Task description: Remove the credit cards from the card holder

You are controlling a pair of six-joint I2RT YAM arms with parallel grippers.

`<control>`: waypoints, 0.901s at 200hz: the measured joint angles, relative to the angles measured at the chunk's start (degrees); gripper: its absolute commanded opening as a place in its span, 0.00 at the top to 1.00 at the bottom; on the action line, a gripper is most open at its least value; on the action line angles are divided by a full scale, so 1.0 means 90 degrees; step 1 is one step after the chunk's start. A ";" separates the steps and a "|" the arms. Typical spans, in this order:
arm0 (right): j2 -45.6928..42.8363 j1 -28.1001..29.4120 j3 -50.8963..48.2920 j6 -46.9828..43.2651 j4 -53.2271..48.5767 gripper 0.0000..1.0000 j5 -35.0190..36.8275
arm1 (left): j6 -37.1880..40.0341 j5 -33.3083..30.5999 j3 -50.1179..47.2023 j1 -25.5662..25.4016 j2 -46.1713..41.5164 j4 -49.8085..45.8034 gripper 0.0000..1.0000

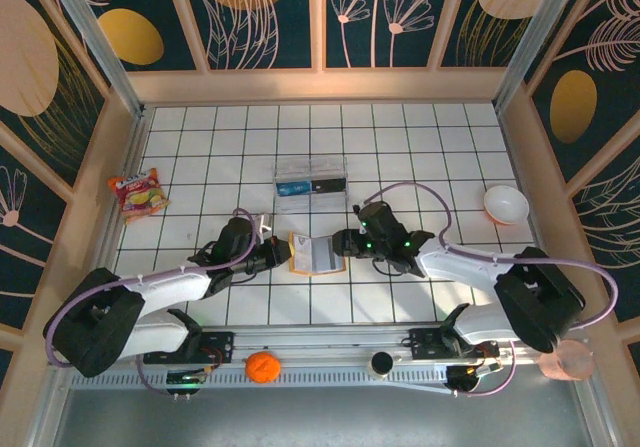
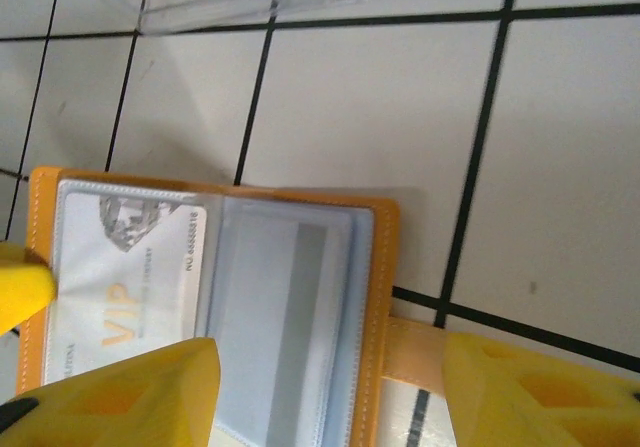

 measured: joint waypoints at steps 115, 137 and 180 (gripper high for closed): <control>0.0986 0.0087 0.0192 -0.0155 0.0440 0.50 -0.1081 | 0.0056 -0.0058 0.0000 0.0002 0.0104 0.0007 1.00; 0.1059 0.0087 0.0204 -0.0153 0.0466 0.50 -0.1117 | 0.0070 -0.0058 0.0000 0.0002 0.0126 0.0010 1.00; 0.1127 0.0100 0.0253 -0.0155 0.0476 0.51 -0.1180 | 0.0073 -0.0056 0.0000 0.0002 0.0146 0.0056 1.00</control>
